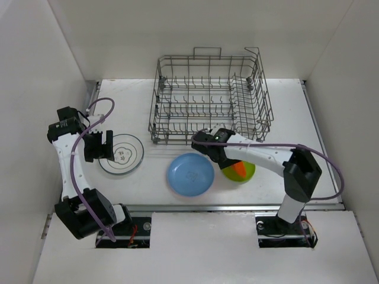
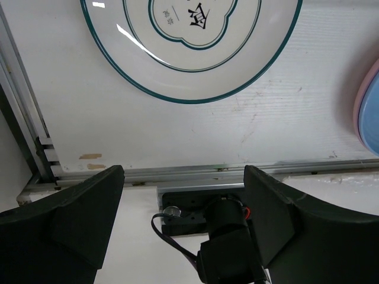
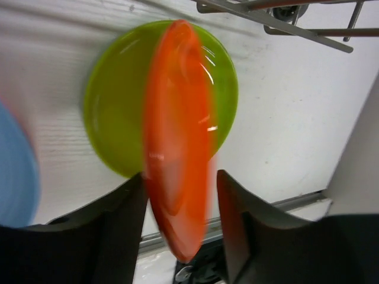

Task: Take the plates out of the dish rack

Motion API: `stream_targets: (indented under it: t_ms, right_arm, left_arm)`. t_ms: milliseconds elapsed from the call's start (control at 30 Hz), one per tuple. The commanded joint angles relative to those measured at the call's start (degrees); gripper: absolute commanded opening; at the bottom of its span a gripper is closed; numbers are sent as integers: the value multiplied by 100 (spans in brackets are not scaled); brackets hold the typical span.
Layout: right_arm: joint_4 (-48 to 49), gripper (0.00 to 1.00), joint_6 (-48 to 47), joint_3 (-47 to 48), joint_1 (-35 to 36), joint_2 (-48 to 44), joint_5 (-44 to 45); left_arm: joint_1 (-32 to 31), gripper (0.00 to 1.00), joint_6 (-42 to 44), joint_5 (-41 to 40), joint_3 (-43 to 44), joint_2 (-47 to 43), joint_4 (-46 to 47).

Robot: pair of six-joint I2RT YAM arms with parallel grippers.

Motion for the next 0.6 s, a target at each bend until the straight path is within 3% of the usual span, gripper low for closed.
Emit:
stream_targets:
  t_ms: [0, 67, 133, 300, 567]
  right_arm:
    - [185, 57, 308, -124, -43, 64, 517]
    - [247, 75, 159, -185, -43, 143, 413]
    - [247, 82, 28, -107, -43, 205, 298]
    - [492, 85, -315, 333, -43, -180, -297]
    - [1582, 89, -615, 782, -200, -1910, -1293]
  left_arm:
    - [-19, 80, 91, 24, -22, -220, -43]
    - [-19, 80, 91, 24, -22, -272, -43]
    - [-19, 80, 91, 24, -75, -272, -43]
    - [-19, 80, 144, -28, -75, -272, -95]
    - [-19, 80, 144, -28, -75, -272, -95]
